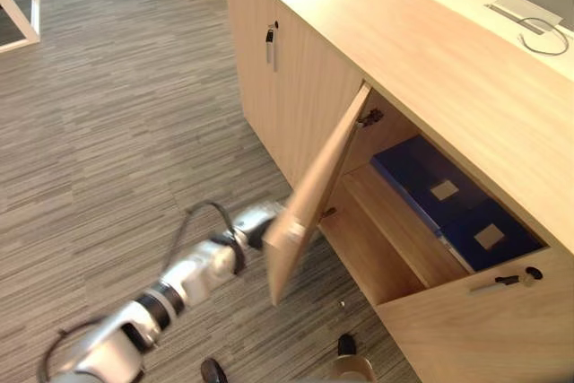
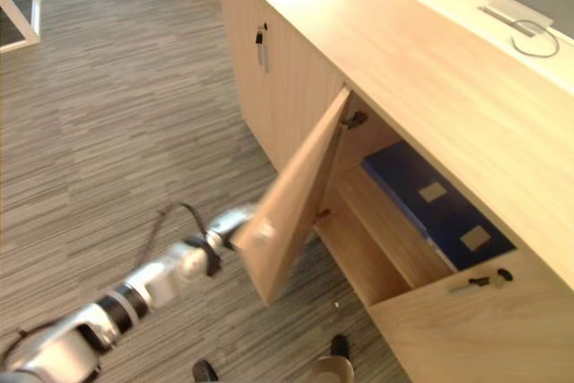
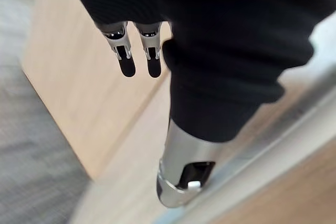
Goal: Walk over to the cabinet, pick up the folder, carry it to the office cabinet, place the folder inside the office cabinet, then close the office cabinet door
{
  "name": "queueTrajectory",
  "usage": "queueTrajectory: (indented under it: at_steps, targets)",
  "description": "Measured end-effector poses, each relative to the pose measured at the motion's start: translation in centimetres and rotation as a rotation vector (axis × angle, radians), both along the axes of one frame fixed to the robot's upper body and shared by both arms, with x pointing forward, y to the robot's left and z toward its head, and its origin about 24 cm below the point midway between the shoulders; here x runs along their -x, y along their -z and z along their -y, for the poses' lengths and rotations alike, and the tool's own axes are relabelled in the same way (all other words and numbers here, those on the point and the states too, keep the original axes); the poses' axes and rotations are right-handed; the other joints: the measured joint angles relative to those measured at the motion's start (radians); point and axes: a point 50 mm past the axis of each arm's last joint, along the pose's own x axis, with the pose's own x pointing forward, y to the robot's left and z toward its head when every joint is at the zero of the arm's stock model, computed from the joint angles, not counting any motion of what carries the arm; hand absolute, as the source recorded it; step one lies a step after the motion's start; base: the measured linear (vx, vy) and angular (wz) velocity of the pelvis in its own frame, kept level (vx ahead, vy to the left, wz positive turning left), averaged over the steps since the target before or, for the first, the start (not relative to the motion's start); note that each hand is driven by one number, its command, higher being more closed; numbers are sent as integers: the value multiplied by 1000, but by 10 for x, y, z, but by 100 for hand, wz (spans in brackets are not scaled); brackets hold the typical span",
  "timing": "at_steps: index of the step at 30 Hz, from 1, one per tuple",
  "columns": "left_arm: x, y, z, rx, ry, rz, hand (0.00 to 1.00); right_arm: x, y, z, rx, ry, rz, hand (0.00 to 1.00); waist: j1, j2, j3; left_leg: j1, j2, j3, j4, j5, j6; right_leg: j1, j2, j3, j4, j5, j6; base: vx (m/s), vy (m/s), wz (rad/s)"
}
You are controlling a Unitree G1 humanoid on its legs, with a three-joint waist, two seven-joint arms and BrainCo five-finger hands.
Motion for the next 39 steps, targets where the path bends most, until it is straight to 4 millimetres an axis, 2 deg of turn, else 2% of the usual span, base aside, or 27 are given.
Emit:
queueTrajectory:
  at_steps: [2,5,8,17,24,27,29,30,31,32,33,34,35,36,37,38,39]
  targets:
    - [36,19,36,139,84,-203,0,-1,0,-2,-9,3,-1,0,-12,0,0,8,-1,-10,5,0,0,12,0,-1,-6,1,1,0,0,0]
    - [57,30,48,232,93,-345,0,-3,1,-3,-16,41,3,0,-24,1,0,25,0,-16,3,-2,-1,14,2,7,-11,4,2,-44,-8,-10]
    - [60,35,41,264,64,-418,0,-1,1,-5,-26,35,-7,0,-24,5,0,40,0,-21,0,-8,-7,32,2,8,-29,2,5,-80,-4,-4]
    - [70,50,22,243,-2,-480,0,2,1,-3,-26,30,-21,0,-27,22,-7,41,-1,-21,0,-18,-14,44,3,9,-50,5,4,-18,-3,0]
    - [54,59,-8,255,-195,-481,0,-1,0,0,-16,35,-3,0,-27,37,0,58,-1,-38,5,-29,-18,61,4,5,-41,5,3,34,-2,0]
    - [53,75,-33,282,-378,-546,0,-3,0,0,-18,33,3,0,-27,36,8,67,4,-22,6,-34,-21,-1,3,36,71,-50,-5,-34,-26,-19]
    - [64,94,-59,293,-558,-616,0,-7,0,-1,-18,14,9,0,-21,32,27,109,17,33,13,-59,-34,-53,17,95,177,-102,-20,-32,-83,-61]
    - [68,99,-65,285,-597,-631,0,-8,0,-2,-19,4,9,0,-21,31,32,110,26,43,30,-69,-40,-64,21,99,199,-114,-27,-28,-128,-60]
    - [76,109,-79,256,-675,-659,0,-9,0,-4,-24,-20,7,0,-21,30,39,101,56,55,90,-100,-51,-81,38,113,227,-134,-36,-19,-177,-43]
    - [85,118,-91,230,-747,-696,0,-9,0,-4,-23,-27,5,0,-21,40,45,76,106,55,173,-143,-52,-82,67,114,238,-147,-48,-9,-201,-42]
    - [89,122,-95,211,-771,-708,0,-9,0,-3,-19,-31,5,0,-20,45,48,69,131,56,211,-161,-45,-81,84,114,239,-152,-57,30,-229,-35]
    - [97,128,-104,169,-820,-718,0,-9,-1,1,-6,-44,7,0,-15,56,49,52,176,54,269,-179,-7,-81,117,115,239,-165,-66,62,-217,-32]
    - [105,133,-115,147,-892,-734,0,-8,-1,2,2,-42,9,0,-9,57,52,27,209,50,346,-168,65,-75,134,115,240,-171,-76,68,-217,-28]
    - [109,136,-119,135,-931,-739,0,-7,-2,3,6,-39,5,0,-10,55,52,11,229,44,392,-156,91,-70,141,115,240,-167,-81,74,-222,-19]
    - [117,140,-126,126,-1004,-753,0,-3,-2,8,20,-39,-2,0,-5,58,56,-5,257,23,461,-126,134,-47,156,116,242,-171,-93,63,-193,-14]
    - [122,142,-129,131,-1042,-763,0,-2,-3,11,28,-40,-6,0,-2,61,60,-6,268,1,487,-108,159,-32,166,119,242,-176,-102,94,-244,-22]
    - [130,145,-133,124,-1106,-772,0,-2,-4,15,47,-41,-7,0,5,61,66,-17,286,-48,544,-54,174,-3,183,130,235,-179,-112,100,-244,-40]
